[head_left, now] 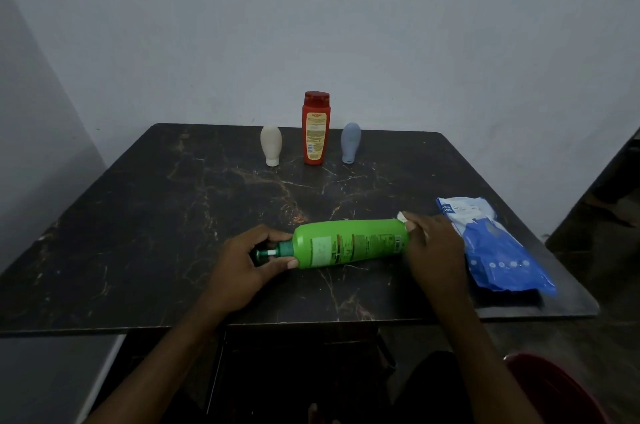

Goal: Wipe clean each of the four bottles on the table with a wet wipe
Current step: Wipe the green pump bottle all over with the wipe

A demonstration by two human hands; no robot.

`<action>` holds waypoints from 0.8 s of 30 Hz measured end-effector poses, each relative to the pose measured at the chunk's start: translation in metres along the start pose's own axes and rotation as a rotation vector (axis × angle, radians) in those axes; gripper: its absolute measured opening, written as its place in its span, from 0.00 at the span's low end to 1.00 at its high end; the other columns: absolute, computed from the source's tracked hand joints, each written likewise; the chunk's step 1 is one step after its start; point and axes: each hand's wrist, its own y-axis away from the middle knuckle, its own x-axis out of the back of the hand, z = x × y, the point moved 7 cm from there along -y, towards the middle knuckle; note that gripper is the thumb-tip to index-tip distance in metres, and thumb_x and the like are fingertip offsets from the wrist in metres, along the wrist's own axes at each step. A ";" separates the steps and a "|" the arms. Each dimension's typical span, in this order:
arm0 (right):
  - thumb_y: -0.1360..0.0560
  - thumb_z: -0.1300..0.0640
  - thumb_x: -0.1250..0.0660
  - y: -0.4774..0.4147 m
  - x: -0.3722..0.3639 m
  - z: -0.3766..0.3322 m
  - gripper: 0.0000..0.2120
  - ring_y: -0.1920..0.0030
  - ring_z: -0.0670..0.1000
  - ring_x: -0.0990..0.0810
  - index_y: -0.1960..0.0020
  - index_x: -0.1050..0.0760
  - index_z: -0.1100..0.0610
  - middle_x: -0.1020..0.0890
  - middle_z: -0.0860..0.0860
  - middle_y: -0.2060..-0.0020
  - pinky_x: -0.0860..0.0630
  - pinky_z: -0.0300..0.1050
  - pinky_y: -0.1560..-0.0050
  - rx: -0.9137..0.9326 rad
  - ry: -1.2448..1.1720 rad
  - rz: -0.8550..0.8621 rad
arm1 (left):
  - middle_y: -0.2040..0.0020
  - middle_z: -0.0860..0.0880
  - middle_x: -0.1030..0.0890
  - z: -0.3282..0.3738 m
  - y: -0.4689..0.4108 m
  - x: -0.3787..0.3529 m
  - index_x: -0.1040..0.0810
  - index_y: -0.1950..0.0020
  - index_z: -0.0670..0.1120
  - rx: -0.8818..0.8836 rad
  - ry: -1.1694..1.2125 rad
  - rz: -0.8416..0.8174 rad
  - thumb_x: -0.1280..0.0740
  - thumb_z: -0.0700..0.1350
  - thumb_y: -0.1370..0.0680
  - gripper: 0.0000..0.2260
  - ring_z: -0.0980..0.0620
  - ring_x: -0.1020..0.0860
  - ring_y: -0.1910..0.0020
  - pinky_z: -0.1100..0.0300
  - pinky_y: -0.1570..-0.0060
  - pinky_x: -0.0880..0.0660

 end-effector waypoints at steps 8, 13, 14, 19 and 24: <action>0.22 0.61 0.36 0.028 -0.002 -0.019 0.13 0.48 0.50 0.19 0.40 0.19 0.56 0.16 0.51 0.47 0.24 0.46 0.43 -0.109 -0.214 -0.009 | 0.47 0.43 0.14 -0.023 -0.010 0.008 0.20 0.41 0.38 0.254 0.828 0.324 0.14 0.52 0.42 0.35 0.49 0.15 0.47 0.57 0.46 0.18; 0.23 0.58 0.33 0.055 -0.027 -0.032 0.09 0.55 0.48 0.16 0.44 0.18 0.54 0.15 0.51 0.53 0.18 0.52 0.52 -0.252 -0.457 -0.024 | 0.50 0.45 0.15 0.000 -0.025 -0.009 0.22 0.40 0.40 0.322 0.935 0.510 0.22 0.46 0.31 0.23 0.48 0.16 0.51 0.50 0.49 0.18; 0.23 0.58 0.33 0.061 -0.033 -0.037 0.09 0.56 0.48 0.16 0.44 0.18 0.54 0.15 0.50 0.54 0.18 0.53 0.52 -0.271 -0.491 -0.026 | 0.50 0.46 0.16 0.005 -0.028 -0.011 0.24 0.39 0.42 0.323 0.893 0.562 0.22 0.44 0.31 0.23 0.47 0.17 0.51 0.47 0.49 0.18; 0.24 0.60 0.33 0.090 -0.064 -0.062 0.08 0.61 0.49 0.15 0.47 0.18 0.53 0.14 0.49 0.61 0.18 0.47 0.56 -0.293 -0.697 -0.112 | 0.46 0.49 0.20 0.035 -0.032 -0.025 0.34 0.35 0.47 0.331 0.605 0.686 0.17 0.43 0.34 0.35 0.53 0.17 0.50 0.55 0.54 0.18; 0.23 0.61 0.31 0.101 -0.072 -0.076 0.07 0.65 0.48 0.15 0.47 0.16 0.57 0.14 0.50 0.64 0.20 0.42 0.61 -0.264 -0.809 -0.264 | 0.46 0.50 0.21 0.052 -0.047 -0.025 0.34 0.33 0.50 0.209 0.011 0.483 0.18 0.51 0.34 0.35 0.50 0.20 0.50 0.54 0.52 0.22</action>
